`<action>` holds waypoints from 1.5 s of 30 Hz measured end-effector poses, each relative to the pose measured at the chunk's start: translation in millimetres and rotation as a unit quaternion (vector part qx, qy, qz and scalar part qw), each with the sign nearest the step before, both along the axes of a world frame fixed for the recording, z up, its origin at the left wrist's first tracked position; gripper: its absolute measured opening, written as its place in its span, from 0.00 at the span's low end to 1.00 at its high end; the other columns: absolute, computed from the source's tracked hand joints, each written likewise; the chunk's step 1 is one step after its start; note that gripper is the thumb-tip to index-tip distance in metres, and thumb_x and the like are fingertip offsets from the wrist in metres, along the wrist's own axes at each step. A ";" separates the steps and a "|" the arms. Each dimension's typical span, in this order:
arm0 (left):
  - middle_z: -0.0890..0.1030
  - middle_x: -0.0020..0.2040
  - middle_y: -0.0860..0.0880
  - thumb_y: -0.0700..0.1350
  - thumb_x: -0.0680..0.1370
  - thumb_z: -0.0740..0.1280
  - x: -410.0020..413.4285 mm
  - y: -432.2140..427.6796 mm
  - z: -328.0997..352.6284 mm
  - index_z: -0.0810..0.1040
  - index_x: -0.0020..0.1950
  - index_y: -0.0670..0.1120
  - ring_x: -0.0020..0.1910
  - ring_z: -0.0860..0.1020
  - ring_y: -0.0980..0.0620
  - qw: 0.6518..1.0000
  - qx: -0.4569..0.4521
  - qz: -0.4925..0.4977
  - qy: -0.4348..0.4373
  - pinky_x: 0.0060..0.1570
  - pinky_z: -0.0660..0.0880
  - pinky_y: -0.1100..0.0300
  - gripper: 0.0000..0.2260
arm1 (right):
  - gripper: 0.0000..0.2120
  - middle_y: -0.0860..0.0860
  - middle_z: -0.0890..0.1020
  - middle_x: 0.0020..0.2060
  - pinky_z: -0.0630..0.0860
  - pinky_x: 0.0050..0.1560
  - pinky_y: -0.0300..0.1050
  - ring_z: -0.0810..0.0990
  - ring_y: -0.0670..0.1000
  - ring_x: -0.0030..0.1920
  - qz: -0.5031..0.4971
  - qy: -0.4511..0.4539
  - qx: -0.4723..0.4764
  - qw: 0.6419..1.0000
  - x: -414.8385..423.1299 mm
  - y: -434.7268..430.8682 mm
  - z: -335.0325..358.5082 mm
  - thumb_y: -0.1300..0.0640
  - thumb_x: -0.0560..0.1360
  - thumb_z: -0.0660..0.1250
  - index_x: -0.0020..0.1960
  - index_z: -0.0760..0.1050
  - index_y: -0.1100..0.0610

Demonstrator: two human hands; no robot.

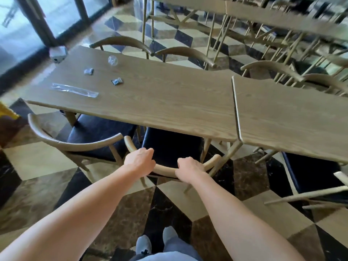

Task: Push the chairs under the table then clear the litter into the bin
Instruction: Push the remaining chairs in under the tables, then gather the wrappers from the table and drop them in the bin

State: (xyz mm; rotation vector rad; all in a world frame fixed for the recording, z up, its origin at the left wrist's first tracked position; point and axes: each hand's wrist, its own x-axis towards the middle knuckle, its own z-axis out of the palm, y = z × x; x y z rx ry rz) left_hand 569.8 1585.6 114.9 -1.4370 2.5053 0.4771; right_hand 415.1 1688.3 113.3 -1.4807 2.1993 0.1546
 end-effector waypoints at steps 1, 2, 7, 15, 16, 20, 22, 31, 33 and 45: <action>0.77 0.46 0.51 0.50 0.80 0.63 7.0 0.9 1.7 0.74 0.52 0.51 0.41 0.79 0.50 1.000 -0.002 0.023 0.009 0.38 0.77 0.54 0.05 | 0.05 0.51 0.77 0.43 0.72 0.40 0.46 0.76 0.50 0.41 0.014 0.001 -0.006 1.000 3.2 -3.9 2.9 0.53 0.79 0.65 0.54 0.74 0.52; 0.78 0.48 0.50 0.50 0.80 0.63 13.9 0.8 2.7 0.74 0.52 0.51 0.43 0.80 0.49 0.999 -0.003 0.043 0.019 0.39 0.78 0.53 0.05 | 0.04 0.51 0.77 0.44 0.72 0.39 0.47 0.76 0.50 0.41 0.032 0.000 -0.013 0.999 6.3 -9.3 6.5 0.53 0.79 0.64 0.53 0.73 0.52; 0.78 0.52 0.49 0.51 0.79 0.62 47.3 -12.5 23.7 0.75 0.57 0.48 0.50 0.81 0.45 0.993 -0.042 0.108 0.022 0.40 0.71 0.54 0.10 | 0.07 0.54 0.78 0.49 0.71 0.44 0.49 0.74 0.55 0.44 0.130 -0.027 -0.041 0.990 20.9 -59.7 40.0 0.51 0.79 0.60 0.50 0.71 0.54; 0.78 0.55 0.47 0.51 0.80 0.60 108.8 -18.7 41.8 0.74 0.61 0.48 0.55 0.79 0.44 0.967 -0.087 0.238 0.032 0.45 0.72 0.52 0.13 | 0.06 0.54 0.80 0.52 0.70 0.44 0.49 0.79 0.58 0.51 0.259 -0.028 -0.073 0.963 84.3 -147.6 46.7 0.52 0.78 0.59 0.49 0.72 0.53; 0.78 0.56 0.46 0.52 0.80 0.59 119.7 -18.4 42.4 0.74 0.62 0.48 0.56 0.79 0.43 0.964 -0.083 0.251 0.028 0.47 0.73 0.51 0.13 | 0.08 0.54 0.80 0.52 0.70 0.44 0.49 0.79 0.58 0.52 0.274 -0.027 -0.075 0.958 98.7 -153.6 46.6 0.51 0.78 0.59 0.52 0.73 0.54; 0.78 0.56 0.46 0.52 0.81 0.58 170.2 -30.2 43.3 0.73 0.62 0.47 0.57 0.79 0.43 0.951 -0.085 0.296 0.017 0.51 0.75 0.50 0.14 | 0.08 0.52 0.77 0.48 0.72 0.44 0.51 0.79 0.59 0.50 0.335 -0.041 -0.087 0.937 158.6 -178.7 46.3 0.49 0.77 0.61 0.52 0.72 0.52; 0.78 0.57 0.46 0.53 0.81 0.58 198.6 -41.9 41.2 0.73 0.62 0.47 0.57 0.79 0.43 0.944 -0.084 0.317 0.015 0.50 0.75 0.50 0.14 | 0.05 0.50 0.74 0.45 0.71 0.42 0.50 0.76 0.57 0.44 0.359 -0.037 -0.087 0.928 186.5 -194.9 48.8 0.49 0.78 0.61 0.48 0.69 0.51; 0.78 0.49 0.47 0.51 0.81 0.60 340.0 -158.5 51.0 0.76 0.57 0.48 0.48 0.80 0.45 0.937 -0.122 0.321 0.061 0.43 0.75 0.54 0.11 | 0.07 0.54 0.78 0.54 0.70 0.45 0.50 0.78 0.58 0.53 0.408 0.006 -0.087 0.909 329.1 -312.3 81.2 0.50 0.79 0.61 0.48 0.67 0.52; 0.76 0.46 0.48 0.51 0.81 0.60 372.6 -186.8 51.3 0.76 0.56 0.48 0.45 0.80 0.46 0.936 -0.126 0.319 0.074 0.46 0.79 0.52 0.10 | 0.06 0.54 0.78 0.54 0.71 0.46 0.50 0.78 0.58 0.53 0.404 0.017 -0.088 0.910 363.6 -340.4 84.1 0.51 0.79 0.60 0.48 0.68 0.53; 0.80 0.51 0.45 0.51 0.81 0.60 490.1 -351.3 31.4 0.76 0.57 0.46 0.47 0.81 0.44 0.949 -0.114 0.292 0.038 0.42 0.78 0.53 0.11 | 0.11 0.56 0.79 0.56 0.70 0.45 0.49 0.79 0.60 0.55 0.322 0.029 -0.069 0.944 468.8 -477.7 47.6 0.51 0.79 0.60 0.56 0.74 0.55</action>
